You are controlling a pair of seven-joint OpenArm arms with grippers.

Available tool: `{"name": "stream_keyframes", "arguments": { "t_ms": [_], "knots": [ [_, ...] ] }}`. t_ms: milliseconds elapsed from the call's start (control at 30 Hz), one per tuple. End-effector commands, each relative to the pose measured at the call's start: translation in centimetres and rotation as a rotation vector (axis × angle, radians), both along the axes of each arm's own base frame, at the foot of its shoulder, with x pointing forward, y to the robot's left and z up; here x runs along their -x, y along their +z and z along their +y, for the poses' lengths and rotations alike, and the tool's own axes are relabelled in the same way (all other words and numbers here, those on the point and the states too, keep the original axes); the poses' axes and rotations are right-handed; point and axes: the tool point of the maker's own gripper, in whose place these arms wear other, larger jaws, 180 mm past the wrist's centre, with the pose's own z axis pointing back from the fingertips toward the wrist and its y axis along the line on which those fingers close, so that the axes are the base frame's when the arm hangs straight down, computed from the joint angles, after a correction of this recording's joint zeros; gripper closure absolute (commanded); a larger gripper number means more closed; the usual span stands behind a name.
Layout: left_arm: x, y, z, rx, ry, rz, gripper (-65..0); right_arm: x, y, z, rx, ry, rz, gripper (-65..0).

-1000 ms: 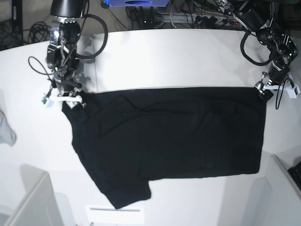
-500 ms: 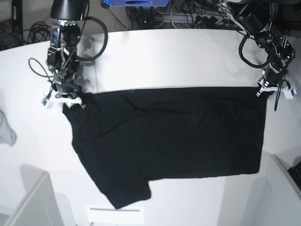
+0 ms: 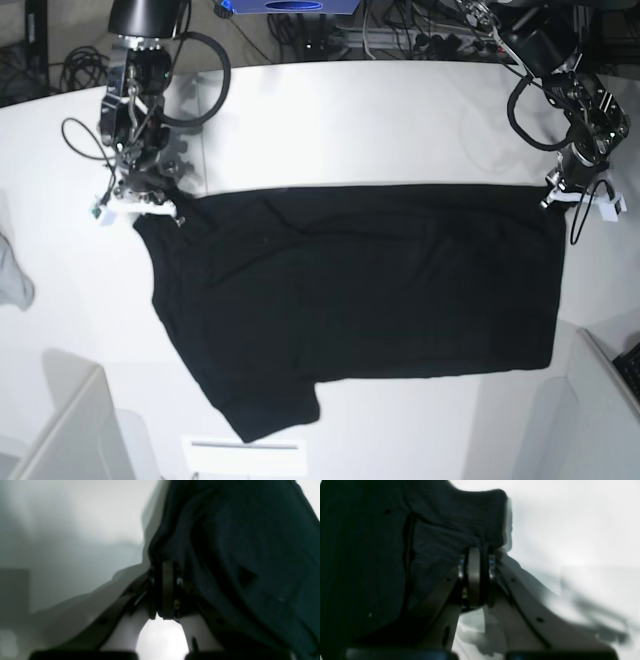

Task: Fold the T-shirt properly
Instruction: 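Drag the shirt toward the arm bases and lay the edge down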

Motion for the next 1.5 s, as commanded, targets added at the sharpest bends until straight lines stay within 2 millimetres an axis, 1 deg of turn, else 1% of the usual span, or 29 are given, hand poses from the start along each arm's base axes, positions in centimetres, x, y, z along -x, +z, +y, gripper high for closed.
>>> {"name": "stream_keyframes", "arguments": {
  "t_ms": [0, 100, 133, 200, 233, 333, 433, 500, 600, 800, 967, 1033, 1100, 1167, 1267, 1367, 1467],
  "knots": [
    [-0.2, 1.7, 1.0, -0.053, -0.009, -0.029, 0.0, -1.4, 2.1, -0.5, 0.022, -0.002, -0.070, 0.0],
    [-0.2, 3.6, 1.3, -0.104, -0.022, -0.059, 0.0, -1.4, 2.5, 0.3, -0.009, 0.029, -0.052, 0.0],
    [-0.2, 4.0, 1.4, -0.116, -0.023, -0.066, 0.0, -1.3, 2.8, 0.1, -0.016, 0.029, -0.049, 0.0],
    [-0.2, 4.5, 1.6, -0.131, -0.025, -0.069, 0.0, -1.1, 3.5, -0.6, -0.030, 0.008, -0.053, 0.0],
    [0.1, 4.4, 1.5, -0.122, -0.034, -0.048, 0.0, -1.2, 4.1, -1.0, -0.032, 0.004, -0.061, 0.0],
    [0.6, 4.9, 2.0, -0.128, -0.065, 0.004, 0.0, -0.9, 5.4, -1.9, -0.043, -0.009, -0.070, 0.0],
    [0.5, 5.9, 2.0, -0.156, -0.076, -0.009, 0.0, -0.3, 6.3, -2.9, -0.062, -0.024, -0.060, 0.0],
    [1.2, 6.2, 2.0, -0.176, -0.085, 0.002, 0.0, 0.2, 6.6, -3.0, -0.081, -0.018, -0.043, 0.0],
    [2.4, 6.2, 2.0, -0.201, -0.096, 0.022, 0.0, 1.9, 6.1, -2.8, -0.109, -0.005, 0.013, 0.0],
    [5.7, 4.8, 2.0, -0.214, -0.111, 0.105, 0.0, 6.0, 4.8, -2.9, -0.087, -0.002, 0.088, 0.0],
    [7.9, 3.7, 2.0, -0.217, -0.122, 0.161, 0.0, 8.9, 3.3, -2.7, -0.092, -0.006, 0.158, 0.0],
    [8.5, 3.9, 2.0, -0.232, -0.130, 0.170, 0.0, 9.9, 3.0, -2.5, -0.100, -0.018, 0.172, 0.0],
    [9.1, 4.4, 1.8, -0.252, -0.142, 0.176, 0.0, 10.6, 3.2, -2.6, -0.092, -0.024, 0.175, 0.0],
    [9.6, 5.0, 1.7, -0.278, -0.157, 0.179, 0.0, 11.4, 3.4, -2.2, -0.098, -0.030, 0.176, 0.0],
    [10.3, 4.9, 1.2, -0.277, -0.160, 0.190, 0.0, 12.6, 3.1, -2.1, -0.097, -0.032, 0.202, 0.0],
    [11.7, 4.9, 2.4, -0.279, -0.115, 0.207, 0.0, 13.9, 2.5, -2.0, -0.100, -0.035, 0.234, 0.0],
    [12.6, 5.3, 3.5, -0.286, -0.066, 0.205, 0.0, 14.7, 2.3, -2.5, -0.076, -0.048, 0.240, 0.0]
  ]
}}
